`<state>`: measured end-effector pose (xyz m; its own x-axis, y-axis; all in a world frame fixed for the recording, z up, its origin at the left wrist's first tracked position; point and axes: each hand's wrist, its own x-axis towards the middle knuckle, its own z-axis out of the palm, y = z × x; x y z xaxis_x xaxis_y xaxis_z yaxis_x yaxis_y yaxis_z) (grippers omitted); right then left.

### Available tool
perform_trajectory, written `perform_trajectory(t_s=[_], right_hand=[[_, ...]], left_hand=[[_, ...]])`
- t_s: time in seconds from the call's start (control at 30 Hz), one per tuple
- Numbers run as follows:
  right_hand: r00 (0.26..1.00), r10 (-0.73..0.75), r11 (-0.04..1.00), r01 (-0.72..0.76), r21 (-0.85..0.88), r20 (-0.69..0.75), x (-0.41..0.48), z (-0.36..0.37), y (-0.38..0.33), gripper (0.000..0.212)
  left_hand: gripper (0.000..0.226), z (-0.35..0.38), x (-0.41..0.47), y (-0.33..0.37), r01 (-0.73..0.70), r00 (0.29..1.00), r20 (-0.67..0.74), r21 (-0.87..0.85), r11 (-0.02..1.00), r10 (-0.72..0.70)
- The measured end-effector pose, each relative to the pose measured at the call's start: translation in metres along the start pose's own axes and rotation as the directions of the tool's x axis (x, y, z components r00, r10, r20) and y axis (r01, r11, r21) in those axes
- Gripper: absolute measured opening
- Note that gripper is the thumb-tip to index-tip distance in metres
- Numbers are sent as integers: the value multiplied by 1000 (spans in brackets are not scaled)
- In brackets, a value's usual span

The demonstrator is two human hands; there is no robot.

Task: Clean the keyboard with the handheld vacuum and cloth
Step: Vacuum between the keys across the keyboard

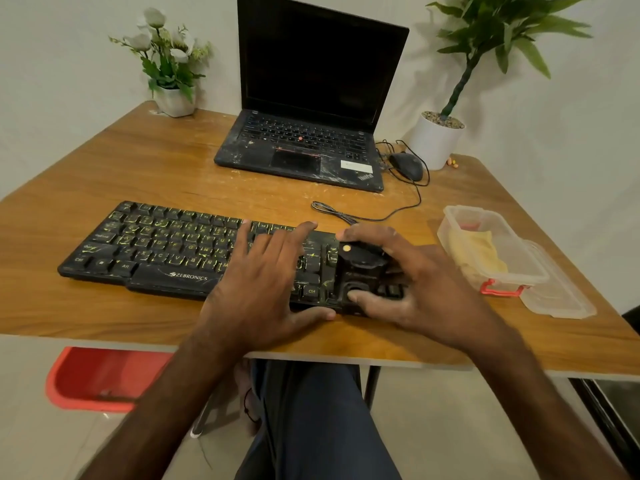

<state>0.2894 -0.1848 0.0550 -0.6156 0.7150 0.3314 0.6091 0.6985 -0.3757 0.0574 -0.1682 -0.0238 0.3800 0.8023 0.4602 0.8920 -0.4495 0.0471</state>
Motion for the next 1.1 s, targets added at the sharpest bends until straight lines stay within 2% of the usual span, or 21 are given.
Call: perform_trajectory(t_s=[0.07, 0.17, 0.23, 0.33, 0.4, 0.53, 0.63, 0.73, 0.9, 1.03, 1.1], right_hand=[[999, -29, 1000, 29, -4, 32, -3, 3, -3, 70], [991, 48, 999, -46, -18, 127, -1, -17, 2, 70], [987, 81, 997, -78, -30, 142, 5, -28, 3, 69], [994, 42, 994, -51, 98, 99, 15, -17, -5, 68], [992, 28, 990, -45, 136, 125, 16, -7, -5, 67], [973, 90, 992, -106, 66, 212, 8, -28, 2, 67], [985, 80, 995, -87, 38, 156, 8, -28, 0, 66], [997, 24, 986, -34, 164, 68, 11, -5, -3, 68], [990, 102, 960, -124, 249, 101, 3, -18, 14, 68], [996, 80, 945, -87, 316, 35, 11, -11, 13, 66], [998, 62, 958, -65, 280, 20, 19, 4, 13, 67]], left_hand=[[114, -1, 0, 0, 2, 1000, 3, -10, 1000, -2], [114, -1, -1, 1, 8, 1000, 8, -5, 1000, -8], [114, -2, 0, 1, 7, 1000, 7, 1, 1000, -7], [113, -1, 1, 1, 2, 1000, 0, -3, 1000, -2], [114, 0, 1, 1, 11, 1000, 8, -10, 1000, -11], [114, -1, 1, 1, 28, 999, 37, -15, 1000, -27], [115, -1, 1, 0, 15, 999, 35, -8, 1000, -15], [114, -1, 1, 0, 13, 1000, 20, -14, 1000, -12], [115, -2, 0, 0, 19, 999, 27, -12, 1000, -19], [115, -4, 0, 1, 9, 1000, 17, -44, 999, -8], [116, -5, -1, 1, 9, 1000, 2, -82, 997, -9]])
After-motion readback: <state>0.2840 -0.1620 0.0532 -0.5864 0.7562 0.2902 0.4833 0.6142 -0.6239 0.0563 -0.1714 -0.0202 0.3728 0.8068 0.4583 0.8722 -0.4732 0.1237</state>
